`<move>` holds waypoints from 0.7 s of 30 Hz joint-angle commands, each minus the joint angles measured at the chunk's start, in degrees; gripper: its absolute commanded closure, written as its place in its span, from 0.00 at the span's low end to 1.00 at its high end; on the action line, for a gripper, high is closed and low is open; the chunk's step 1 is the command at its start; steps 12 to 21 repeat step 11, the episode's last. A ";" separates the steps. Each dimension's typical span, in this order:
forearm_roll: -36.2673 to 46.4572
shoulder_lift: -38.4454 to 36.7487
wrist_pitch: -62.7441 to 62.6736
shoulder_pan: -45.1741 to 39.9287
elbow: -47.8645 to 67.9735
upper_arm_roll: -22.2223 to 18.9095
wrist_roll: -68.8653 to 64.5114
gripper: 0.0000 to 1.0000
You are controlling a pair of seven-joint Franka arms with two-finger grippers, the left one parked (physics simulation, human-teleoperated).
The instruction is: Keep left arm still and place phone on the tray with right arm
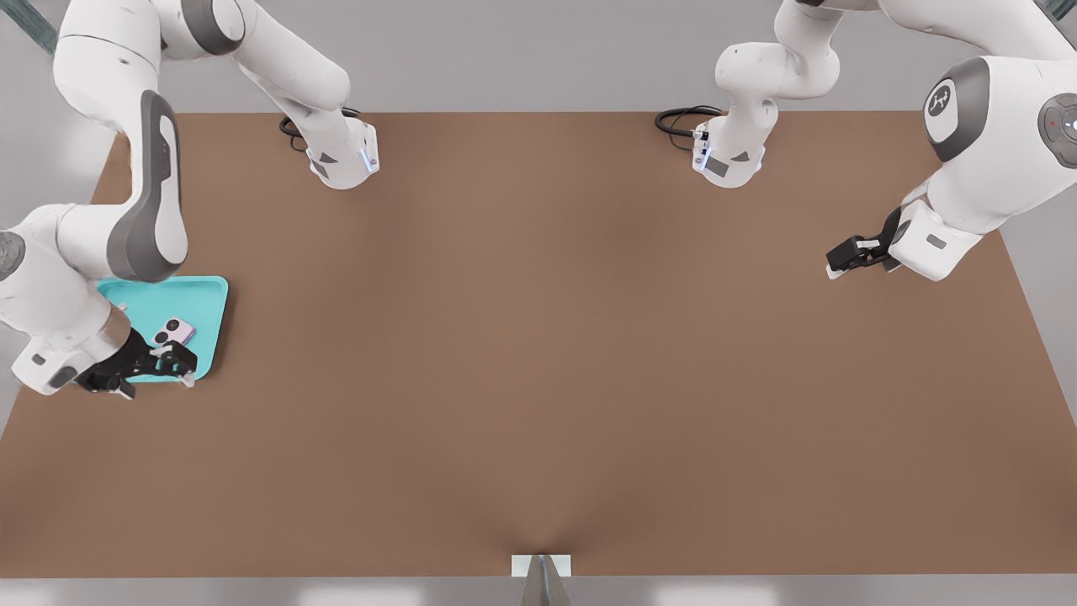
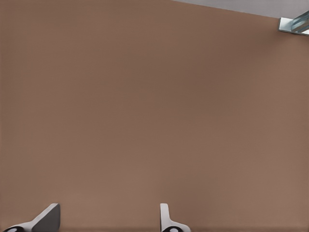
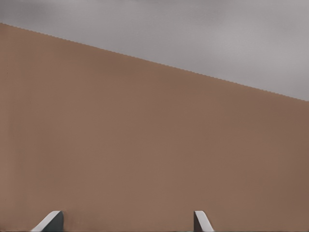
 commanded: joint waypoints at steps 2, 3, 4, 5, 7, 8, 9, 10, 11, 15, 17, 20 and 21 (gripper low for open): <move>4.06 -6.55 -18.59 25.29 4.20 -26.12 9.04 0.00; 11.29 -9.01 -19.12 38.26 1.22 -42.97 7.11 0.00; 9.82 -8.58 -19.73 30.73 1.38 -34.31 7.19 0.00; 7.09 -7.00 -21.75 30.27 2.08 -32.61 7.54 0.00; 7.43 -5.94 -22.11 31.24 3.58 -33.40 8.16 0.00; 7.43 -5.59 -21.94 32.38 4.73 -34.02 11.06 0.00; 7.34 -5.85 -21.67 32.82 4.90 -34.02 11.06 0.00; 7.26 -7.43 -21.76 33.17 4.73 -34.54 11.06 0.00; 7.25 -9.80 -22.11 34.05 3.41 -36.04 10.89 0.00; 7.25 -9.80 -22.11 34.05 3.41 -36.04 10.89 0.00; 7.25 -9.80 -22.11 34.05 3.41 -36.04 10.89 0.00; 7.25 -9.80 -22.11 34.05 3.41 -36.04 10.89 0.00; 7.25 -9.80 -22.11 34.05 3.41 -36.04 10.89 0.00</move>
